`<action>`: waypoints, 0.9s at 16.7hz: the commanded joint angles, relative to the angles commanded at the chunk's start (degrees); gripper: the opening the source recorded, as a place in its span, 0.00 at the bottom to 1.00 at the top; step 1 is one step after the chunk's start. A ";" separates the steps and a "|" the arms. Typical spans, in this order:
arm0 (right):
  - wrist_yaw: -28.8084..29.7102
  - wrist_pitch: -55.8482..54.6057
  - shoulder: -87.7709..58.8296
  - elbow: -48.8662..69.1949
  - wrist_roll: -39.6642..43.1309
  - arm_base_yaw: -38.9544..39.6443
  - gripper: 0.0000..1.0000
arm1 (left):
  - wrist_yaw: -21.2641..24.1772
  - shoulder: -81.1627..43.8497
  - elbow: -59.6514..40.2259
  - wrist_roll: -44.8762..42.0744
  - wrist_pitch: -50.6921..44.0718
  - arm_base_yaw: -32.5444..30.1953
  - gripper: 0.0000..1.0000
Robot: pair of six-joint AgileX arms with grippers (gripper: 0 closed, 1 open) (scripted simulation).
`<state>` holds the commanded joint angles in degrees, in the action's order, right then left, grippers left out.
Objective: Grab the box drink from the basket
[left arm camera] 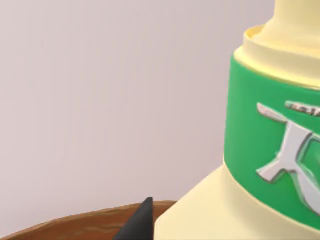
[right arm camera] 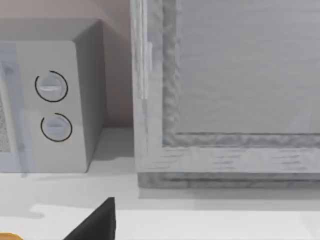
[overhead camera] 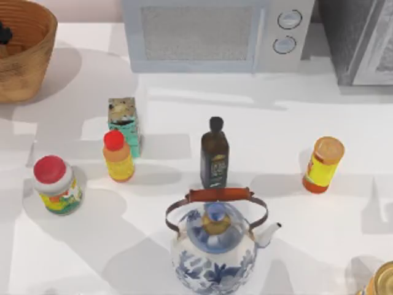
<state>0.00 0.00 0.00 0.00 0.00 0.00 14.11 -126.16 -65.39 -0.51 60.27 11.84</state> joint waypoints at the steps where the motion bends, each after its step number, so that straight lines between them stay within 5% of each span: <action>1: 0.00 0.00 0.00 0.00 0.00 0.00 1.00 | 0.00 0.00 0.00 0.00 0.00 0.00 0.17; 4: 0.00 0.00 0.00 0.00 0.00 0.00 1.00 | 0.00 0.00 0.00 0.00 0.00 0.00 0.00; 15: 0.00 0.00 0.00 0.00 0.00 0.00 1.00 | -0.02 1.89 -0.45 -0.05 -1.96 0.43 0.00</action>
<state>0.00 0.00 0.00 0.00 0.00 0.00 14.08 -124.27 -65.84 -0.55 58.30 12.27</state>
